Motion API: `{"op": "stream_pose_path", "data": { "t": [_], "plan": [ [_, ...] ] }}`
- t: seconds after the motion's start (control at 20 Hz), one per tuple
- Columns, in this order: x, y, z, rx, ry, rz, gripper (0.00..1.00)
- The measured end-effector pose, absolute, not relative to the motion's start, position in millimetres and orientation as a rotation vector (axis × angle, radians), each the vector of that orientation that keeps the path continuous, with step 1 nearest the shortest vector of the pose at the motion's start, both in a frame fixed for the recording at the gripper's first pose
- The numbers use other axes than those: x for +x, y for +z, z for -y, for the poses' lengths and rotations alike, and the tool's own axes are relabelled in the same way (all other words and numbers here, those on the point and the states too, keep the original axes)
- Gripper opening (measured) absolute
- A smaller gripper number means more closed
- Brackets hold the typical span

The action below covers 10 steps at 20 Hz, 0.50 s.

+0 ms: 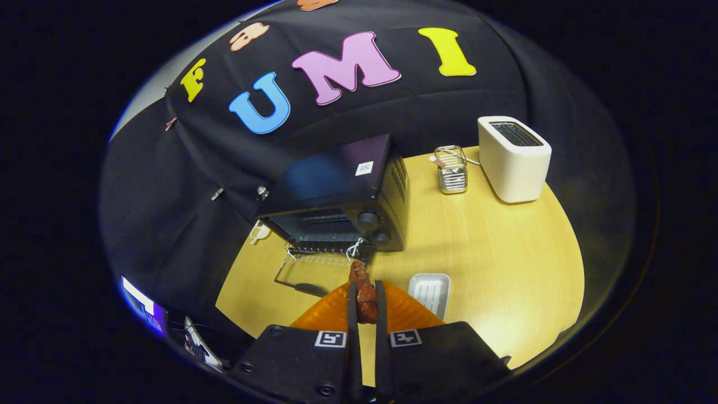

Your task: Open the toaster oven, put the food inside, and close the toaster oven door.

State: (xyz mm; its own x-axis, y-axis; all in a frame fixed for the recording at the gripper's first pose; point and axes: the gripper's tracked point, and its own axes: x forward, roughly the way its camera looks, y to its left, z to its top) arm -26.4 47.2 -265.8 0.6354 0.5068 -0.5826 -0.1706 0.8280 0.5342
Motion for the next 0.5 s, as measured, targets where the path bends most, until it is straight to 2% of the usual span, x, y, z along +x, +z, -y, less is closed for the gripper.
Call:
{"op": "stream_pose_path", "data": {
  "t": [0.5],
  "plan": [
    [-10.1,-248.9,-161.7,0.554,0.361,-0.68,0.13]
  ]
}}
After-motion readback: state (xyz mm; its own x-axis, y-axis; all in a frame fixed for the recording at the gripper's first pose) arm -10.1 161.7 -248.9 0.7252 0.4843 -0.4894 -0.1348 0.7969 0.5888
